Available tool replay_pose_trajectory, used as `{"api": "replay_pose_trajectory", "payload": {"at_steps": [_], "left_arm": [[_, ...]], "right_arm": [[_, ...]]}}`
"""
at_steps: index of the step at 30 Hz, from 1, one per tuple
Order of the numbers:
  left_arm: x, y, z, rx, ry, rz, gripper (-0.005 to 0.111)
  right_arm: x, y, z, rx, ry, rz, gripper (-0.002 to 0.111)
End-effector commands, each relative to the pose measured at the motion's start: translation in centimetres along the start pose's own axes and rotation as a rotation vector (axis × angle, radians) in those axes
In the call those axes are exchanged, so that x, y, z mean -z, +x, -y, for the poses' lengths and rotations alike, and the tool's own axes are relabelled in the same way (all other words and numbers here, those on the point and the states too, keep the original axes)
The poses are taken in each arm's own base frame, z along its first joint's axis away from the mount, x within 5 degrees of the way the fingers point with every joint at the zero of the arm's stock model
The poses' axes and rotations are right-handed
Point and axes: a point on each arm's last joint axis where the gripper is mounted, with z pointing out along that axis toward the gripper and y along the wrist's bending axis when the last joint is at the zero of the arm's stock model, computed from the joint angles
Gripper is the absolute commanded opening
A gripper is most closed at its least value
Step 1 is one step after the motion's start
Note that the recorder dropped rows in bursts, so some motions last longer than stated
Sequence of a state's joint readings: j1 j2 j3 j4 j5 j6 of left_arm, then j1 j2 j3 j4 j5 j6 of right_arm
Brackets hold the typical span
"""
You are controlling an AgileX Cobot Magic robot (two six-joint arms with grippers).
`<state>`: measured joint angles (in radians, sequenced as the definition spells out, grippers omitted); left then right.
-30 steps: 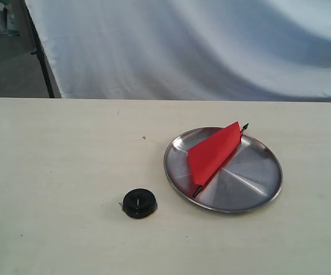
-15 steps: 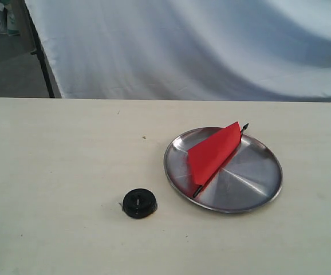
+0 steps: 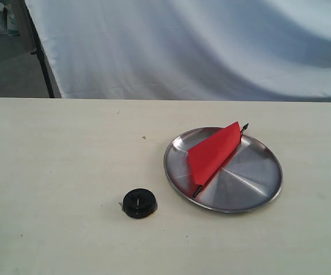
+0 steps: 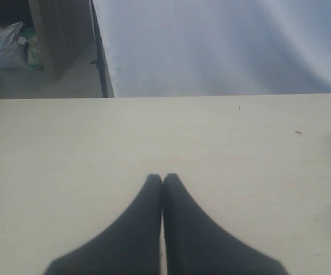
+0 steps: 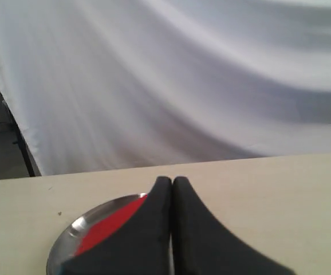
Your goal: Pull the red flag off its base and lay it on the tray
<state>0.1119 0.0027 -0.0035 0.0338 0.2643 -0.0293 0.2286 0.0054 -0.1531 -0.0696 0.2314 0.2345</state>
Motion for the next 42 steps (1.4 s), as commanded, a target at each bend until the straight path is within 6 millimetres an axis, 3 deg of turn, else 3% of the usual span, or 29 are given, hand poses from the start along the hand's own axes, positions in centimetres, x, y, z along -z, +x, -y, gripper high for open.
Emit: {"api": "replay_pose_trajectory", "payload": {"at_steps": [1, 3, 16, 42], "left_arm": [[0.0, 0.1, 0.0, 0.005, 0.008, 0.004, 0.000], [0.0, 0.1, 0.0, 0.005, 0.008, 0.004, 0.000], [0.0, 0.1, 0.0, 0.005, 0.008, 0.004, 0.000], [0.0, 0.1, 0.0, 0.005, 0.008, 0.004, 0.000]], "right_arm": [[-0.7, 3.0, 0.4, 0.007, -0.001, -0.038, -0.001], [-0.8, 4.5, 0.7, 0.008, 0.006, -0.083, -0.001], [-0.6, 6.0, 0.8, -0.062, 0.033, -0.259, -0.001], [-0.6, 6.0, 1.0, -0.028, 0.040, -0.255, -0.001]]}}
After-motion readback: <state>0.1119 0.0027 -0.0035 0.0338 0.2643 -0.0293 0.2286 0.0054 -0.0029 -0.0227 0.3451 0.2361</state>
